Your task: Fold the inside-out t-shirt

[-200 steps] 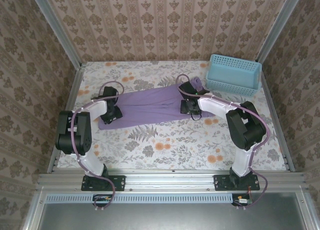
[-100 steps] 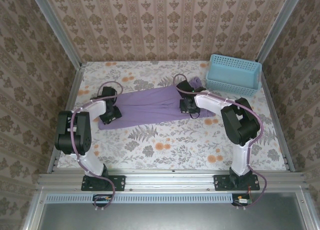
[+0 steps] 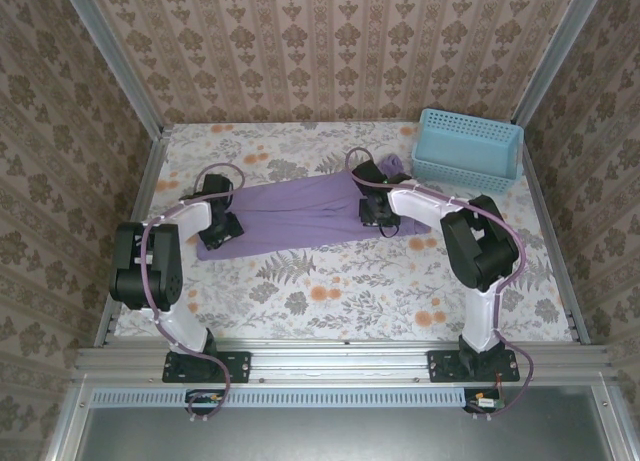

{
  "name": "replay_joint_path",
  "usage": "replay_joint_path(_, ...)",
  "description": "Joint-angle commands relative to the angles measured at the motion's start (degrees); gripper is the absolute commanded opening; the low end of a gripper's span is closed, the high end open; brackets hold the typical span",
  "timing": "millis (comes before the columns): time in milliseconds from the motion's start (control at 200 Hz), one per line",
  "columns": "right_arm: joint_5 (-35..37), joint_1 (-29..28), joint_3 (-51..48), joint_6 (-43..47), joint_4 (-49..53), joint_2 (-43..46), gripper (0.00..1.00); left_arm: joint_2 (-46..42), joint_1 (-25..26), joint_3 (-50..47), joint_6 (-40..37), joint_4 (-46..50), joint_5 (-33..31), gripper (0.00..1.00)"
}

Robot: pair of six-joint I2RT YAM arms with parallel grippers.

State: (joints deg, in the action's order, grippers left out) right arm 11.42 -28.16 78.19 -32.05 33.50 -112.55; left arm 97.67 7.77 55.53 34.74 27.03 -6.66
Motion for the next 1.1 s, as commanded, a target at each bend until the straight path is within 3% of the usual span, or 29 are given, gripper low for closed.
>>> replay_joint_path(0, 0.1, -0.4, 1.0, -0.1, 2.2, -1.6, 0.30, -0.8, -0.6, -1.2, 0.9, 1.5, -0.2, 0.57)
replay_joint_path(260, 0.2, -0.5, 1.3, 0.0, 2.5, -2.1, 0.29, -0.7, -0.9, -1.3, 1.0, 1.5, -0.3, 0.57)
replay_joint_path(615, 1.2, -0.5, 2.5, 0.2, 3.7, -0.7, 0.00, -0.9, -1.2, -1.4, 0.9, 1.7, -0.4, 0.57)
replay_joint_path(915, 4.7, -0.3, 6.3, 3.7, 5.1, 3.7, 0.00, -0.8, -1.6, -1.9, 1.1, 1.8, -0.9, 0.58)
replay_joint_path(1095, 4.5, 1.6, 11.8, 6.7, 3.9, 1.2, 0.00, -0.9, -1.6, -1.8, 1.0, 2.1, -0.9, 0.58)
